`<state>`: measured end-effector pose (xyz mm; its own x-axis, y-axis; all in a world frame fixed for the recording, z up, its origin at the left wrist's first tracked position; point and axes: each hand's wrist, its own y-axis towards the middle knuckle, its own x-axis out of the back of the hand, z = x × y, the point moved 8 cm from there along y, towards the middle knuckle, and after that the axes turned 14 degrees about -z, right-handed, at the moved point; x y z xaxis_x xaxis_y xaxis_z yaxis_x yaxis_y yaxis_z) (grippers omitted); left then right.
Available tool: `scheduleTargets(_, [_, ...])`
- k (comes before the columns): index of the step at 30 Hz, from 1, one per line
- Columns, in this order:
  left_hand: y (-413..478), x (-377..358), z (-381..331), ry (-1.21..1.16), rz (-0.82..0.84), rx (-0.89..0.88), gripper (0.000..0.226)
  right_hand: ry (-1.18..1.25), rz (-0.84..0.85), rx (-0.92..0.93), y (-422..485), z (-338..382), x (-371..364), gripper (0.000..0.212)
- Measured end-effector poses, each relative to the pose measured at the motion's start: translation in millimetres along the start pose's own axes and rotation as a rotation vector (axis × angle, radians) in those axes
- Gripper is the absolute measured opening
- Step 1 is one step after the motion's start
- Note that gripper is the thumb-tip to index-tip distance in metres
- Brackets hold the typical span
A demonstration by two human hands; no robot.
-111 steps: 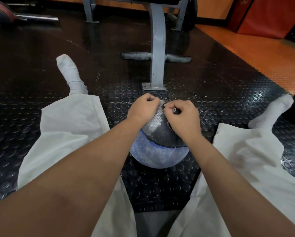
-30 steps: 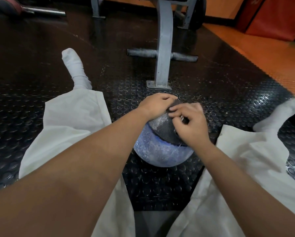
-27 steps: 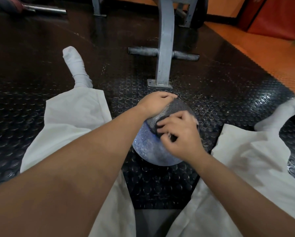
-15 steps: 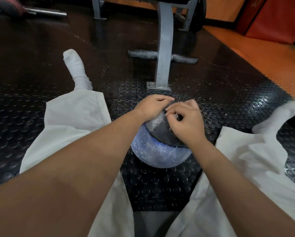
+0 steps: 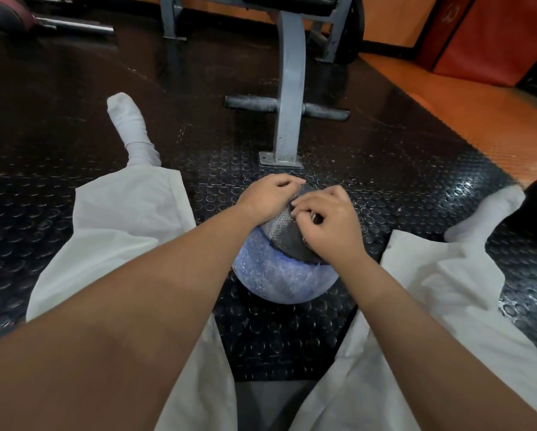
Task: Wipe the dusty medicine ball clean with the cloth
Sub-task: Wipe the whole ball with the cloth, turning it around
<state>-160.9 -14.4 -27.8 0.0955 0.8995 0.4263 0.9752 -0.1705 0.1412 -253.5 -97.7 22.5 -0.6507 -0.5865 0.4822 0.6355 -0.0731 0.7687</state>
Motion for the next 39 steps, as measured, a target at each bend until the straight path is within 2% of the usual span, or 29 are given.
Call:
scheduleTargets(4, [6, 3, 2, 0.002, -0.02, 0.035, 0.019, -0.13, -0.045, 0.144, -23, 22, -5, 0.027])
scheduleTargets(8, [7, 2, 5, 0.009, -0.026, 0.047, 0.019, -0.19, 0.099, 0.505, -44, 49, -18, 0.023])
scheduleTargets(10, [7, 3, 5, -0.003, -0.027, 0.028, 0.019, -0.163, 0.162, 0.602, -39, 49, -17, 0.023])
scheduleTargets(12, [6, 3, 5, -0.04, -0.025, 0.022, 0.019, -0.133, 0.158, 0.53, -22, 36, -12, 0.024])
scheduleTargets(15, [6, 1, 8, -0.055, -0.019, 0.04, 0.018, -0.144, 0.059, 0.199, 9, -3, -1, 0.028])
scheduleTargets(17, [6, 1, 9, -0.042, -0.019, 0.039, 0.018, -0.15, 0.043, 0.115, 7, -9, 0, 0.03])
scheduleTargets(19, [7, 3, 7, -0.052, -0.023, 0.032, 0.018, -0.14, 0.054, 0.18, -6, 10, -4, 0.03])
scheduleTargets(23, [6, 2, 7, -0.022, -0.025, 0.033, 0.021, -0.127, 0.228, 0.527, -46, 53, -20, 0.025])
scheduleTargets(25, [4, 1, 8, -0.025, -0.016, 0.033, 0.022, -0.077, 0.268, 0.561, -38, 49, -19, 0.025])
scheduleTargets(27, [5, 4, 8, -0.044, -0.035, 0.036, 0.024, -0.027, 0.248, 0.446, -20, 35, -15, 0.026])
scheduleTargets(30, [8, 3, 8, -0.064, -0.026, 0.037, 0.023, -0.012, 0.124, 0.136, 3, 4, -6, 0.029])
scheduleTargets(32, [9, 2, 10, -0.054, -0.022, 0.042, 0.022, -0.06, 0.077, 0.026, 3, -4, -5, 0.032])
scheduleTargets(35, [12, 4, 9, -0.078, -0.027, 0.039, 0.023, -0.192, 0.074, 0.154, -15, 14, -9, 0.035])
scheduleTargets(39, [14, 4, 11, -0.114, -0.025, 0.044, 0.022, -0.119, 0.201, 0.466, -38, 41, -14, 0.028])
